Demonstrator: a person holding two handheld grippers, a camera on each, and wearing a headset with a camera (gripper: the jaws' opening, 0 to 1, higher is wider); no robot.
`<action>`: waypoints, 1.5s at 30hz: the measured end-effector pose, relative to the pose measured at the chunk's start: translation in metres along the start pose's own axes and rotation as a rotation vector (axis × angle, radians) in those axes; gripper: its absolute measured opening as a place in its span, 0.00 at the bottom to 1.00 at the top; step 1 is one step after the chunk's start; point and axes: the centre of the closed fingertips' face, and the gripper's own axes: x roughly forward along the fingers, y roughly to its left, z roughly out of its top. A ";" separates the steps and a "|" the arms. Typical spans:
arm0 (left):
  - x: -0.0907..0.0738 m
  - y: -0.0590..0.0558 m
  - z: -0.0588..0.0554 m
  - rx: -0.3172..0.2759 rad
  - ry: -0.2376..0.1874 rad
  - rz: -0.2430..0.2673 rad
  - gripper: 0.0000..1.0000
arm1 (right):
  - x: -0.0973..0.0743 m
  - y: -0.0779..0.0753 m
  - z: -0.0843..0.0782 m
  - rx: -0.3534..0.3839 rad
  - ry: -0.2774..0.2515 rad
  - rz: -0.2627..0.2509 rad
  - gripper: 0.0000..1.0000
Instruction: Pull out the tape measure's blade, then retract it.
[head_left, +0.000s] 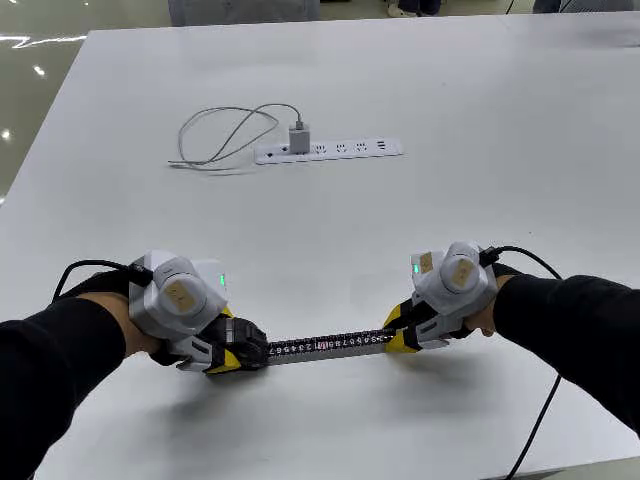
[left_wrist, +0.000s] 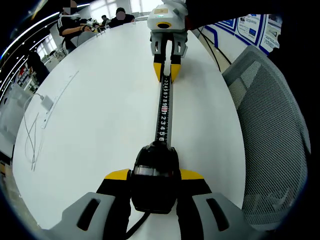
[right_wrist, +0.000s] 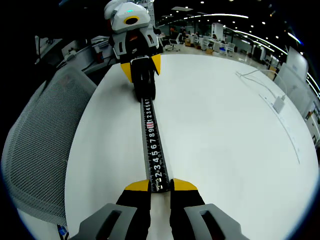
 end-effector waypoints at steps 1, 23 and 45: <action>0.000 0.000 0.000 0.000 -0.001 0.000 0.30 | -0.001 0.000 -0.001 0.002 0.001 -0.001 0.10; 0.001 0.001 0.000 -0.001 0.000 0.000 0.30 | -0.009 -0.003 -0.010 0.008 0.010 -0.002 0.10; 0.000 0.002 0.000 0.000 -0.002 0.001 0.30 | -0.015 -0.002 -0.018 0.023 0.024 -0.002 0.10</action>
